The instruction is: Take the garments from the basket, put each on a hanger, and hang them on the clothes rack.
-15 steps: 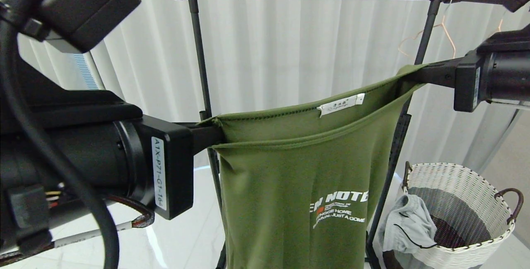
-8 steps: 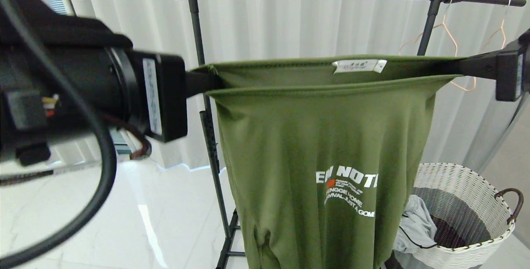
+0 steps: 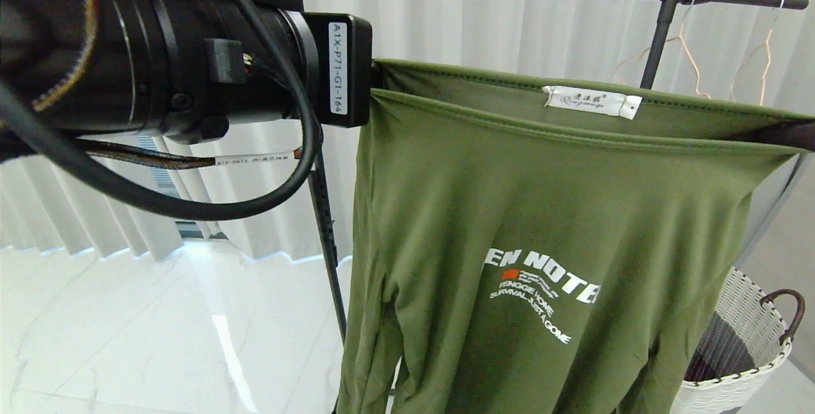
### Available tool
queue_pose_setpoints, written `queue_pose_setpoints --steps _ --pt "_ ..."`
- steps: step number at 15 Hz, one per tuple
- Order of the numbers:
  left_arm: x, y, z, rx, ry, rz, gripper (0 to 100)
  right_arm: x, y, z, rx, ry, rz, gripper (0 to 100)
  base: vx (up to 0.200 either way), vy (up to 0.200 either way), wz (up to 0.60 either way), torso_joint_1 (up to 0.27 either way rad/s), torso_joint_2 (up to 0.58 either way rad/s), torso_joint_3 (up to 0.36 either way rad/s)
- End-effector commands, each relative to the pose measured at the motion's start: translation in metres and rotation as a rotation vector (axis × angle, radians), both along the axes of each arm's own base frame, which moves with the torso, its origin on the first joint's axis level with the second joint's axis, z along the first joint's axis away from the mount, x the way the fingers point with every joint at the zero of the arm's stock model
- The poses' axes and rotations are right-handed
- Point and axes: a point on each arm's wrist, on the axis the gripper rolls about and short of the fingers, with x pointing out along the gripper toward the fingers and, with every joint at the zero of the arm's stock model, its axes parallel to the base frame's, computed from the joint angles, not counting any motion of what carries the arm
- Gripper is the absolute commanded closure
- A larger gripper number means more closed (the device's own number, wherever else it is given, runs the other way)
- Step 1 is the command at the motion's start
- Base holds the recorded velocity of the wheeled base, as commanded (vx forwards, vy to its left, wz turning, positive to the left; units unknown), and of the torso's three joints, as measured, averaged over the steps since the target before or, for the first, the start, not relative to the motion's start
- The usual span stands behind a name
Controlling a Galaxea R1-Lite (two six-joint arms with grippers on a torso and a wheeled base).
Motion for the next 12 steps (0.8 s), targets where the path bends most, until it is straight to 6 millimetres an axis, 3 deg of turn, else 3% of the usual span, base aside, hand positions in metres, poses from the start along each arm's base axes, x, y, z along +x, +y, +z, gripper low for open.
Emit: queue_pose_setpoints --steps 1,2,3,10,12 --pt "0.001 -0.002 -0.003 0.007 0.007 -0.004 100 -0.005 -0.002 0.001 0.005 -0.009 0.005 100 0.0 0.0 0.0 0.0 0.0 0.0" --pt "0.0 -0.003 -0.002 0.006 0.006 -0.007 100 -0.005 -0.002 0.001 0.005 -0.008 0.005 100 0.0 0.0 0.0 0.0 0.0 0.0" --pt "-0.003 -0.004 -0.001 0.003 0.003 -0.021 100 -0.005 -0.002 0.0 0.002 -0.004 0.004 0 0.0 0.0 0.0 0.0 0.0 0.0" --pt "-0.004 -0.003 -0.006 0.026 0.006 0.009 100 -0.013 -0.007 -0.007 -0.007 0.001 -0.004 0 0.0 0.0 0.0 0.0 0.0 0.0" --pt "-0.005 0.008 -0.01 0.054 0.007 0.072 100 -0.007 -0.015 -0.013 -0.072 0.023 -0.171 0 0.0 0.0 0.0 0.0 0.0 0.0"
